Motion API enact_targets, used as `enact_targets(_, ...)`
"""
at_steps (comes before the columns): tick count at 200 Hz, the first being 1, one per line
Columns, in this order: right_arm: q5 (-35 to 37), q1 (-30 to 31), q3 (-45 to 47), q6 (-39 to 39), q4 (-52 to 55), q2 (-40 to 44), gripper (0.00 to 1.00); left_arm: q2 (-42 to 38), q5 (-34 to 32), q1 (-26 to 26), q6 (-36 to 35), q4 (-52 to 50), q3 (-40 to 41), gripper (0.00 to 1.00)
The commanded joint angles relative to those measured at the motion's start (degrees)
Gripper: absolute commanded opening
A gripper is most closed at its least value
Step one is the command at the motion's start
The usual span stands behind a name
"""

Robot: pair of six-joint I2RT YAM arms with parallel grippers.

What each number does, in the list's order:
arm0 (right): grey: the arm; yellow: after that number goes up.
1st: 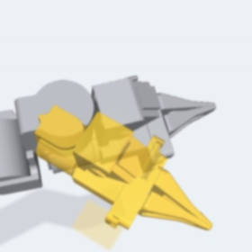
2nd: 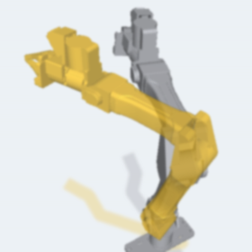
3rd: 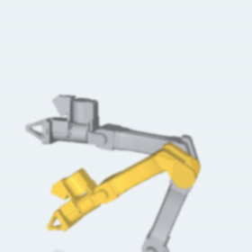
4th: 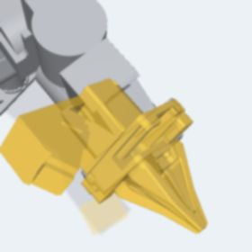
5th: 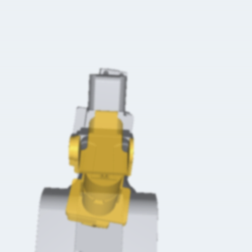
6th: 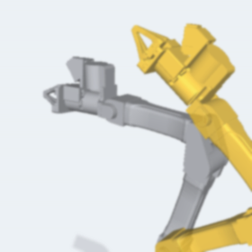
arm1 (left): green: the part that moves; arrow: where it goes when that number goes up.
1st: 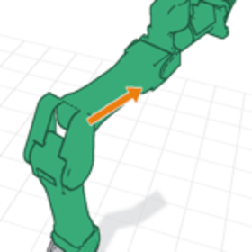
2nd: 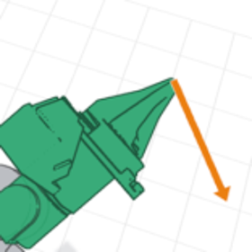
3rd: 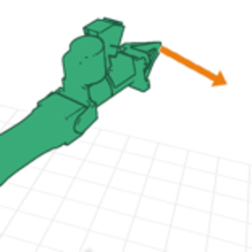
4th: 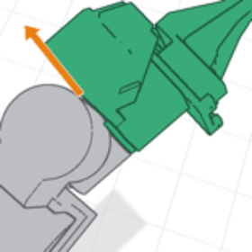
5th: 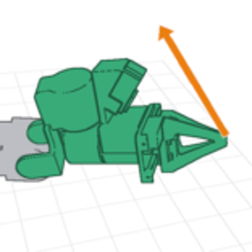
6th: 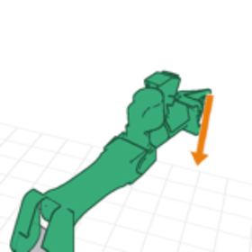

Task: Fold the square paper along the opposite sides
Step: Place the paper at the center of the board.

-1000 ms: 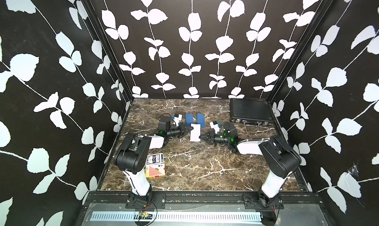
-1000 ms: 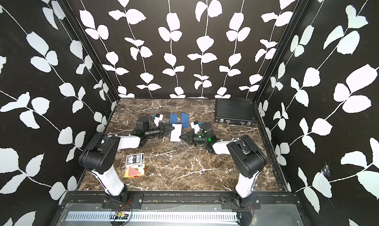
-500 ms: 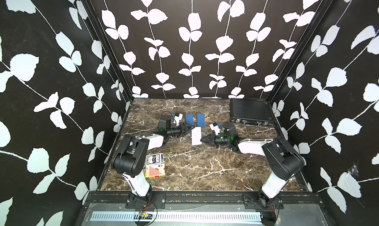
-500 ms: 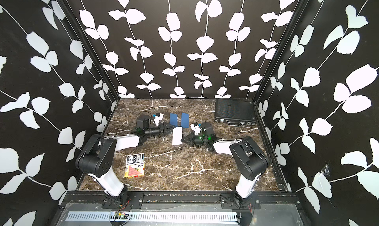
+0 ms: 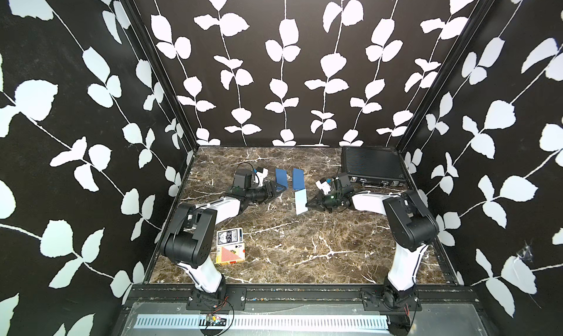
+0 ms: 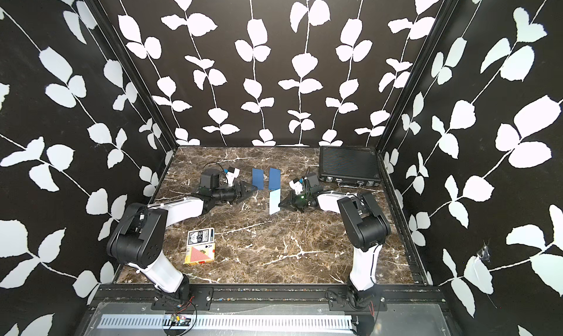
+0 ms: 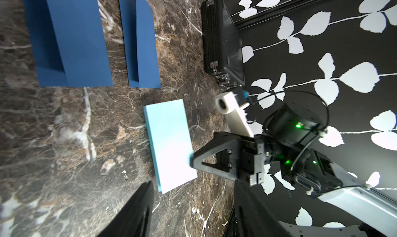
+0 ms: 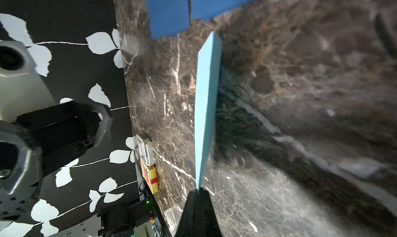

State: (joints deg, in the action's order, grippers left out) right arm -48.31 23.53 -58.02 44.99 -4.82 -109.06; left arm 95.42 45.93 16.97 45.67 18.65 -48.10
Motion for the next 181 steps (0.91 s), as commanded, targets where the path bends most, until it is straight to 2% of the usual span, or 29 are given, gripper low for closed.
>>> enact_targets(1, 0.8, 0.3, 1.3, 0.4, -0.6, -0.1, 0.0, -3.0, -0.3, -0.2, -2.0, -1.7, -1.0, 0.61)
enact_targets(61, 1.6, 1.0, 2.4, 0.7, 0.5, -0.7, 0.0, -3.3, -0.6, -0.2, -2.3, -1.6, -0.4, 0.62)
enact_targets(135, 3.9, 3.1, 1.2, 0.4, 3.8, -1.0, 0.09, -3.4, -0.7, -0.2, -2.6, -1.8, -0.6, 0.63)
enact_targets(154, 6.3, 3.5, 1.0, -0.3, 6.2, -0.1, 0.17, -3.6, -0.8, -0.2, -2.7, -2.0, -0.5, 0.63)
enact_targets(181, 9.4, 3.8, 1.2, -1.5, 8.5, 1.9, 0.19, -3.7, -1.1, -0.2, -3.1, -2.3, -0.6, 0.63)
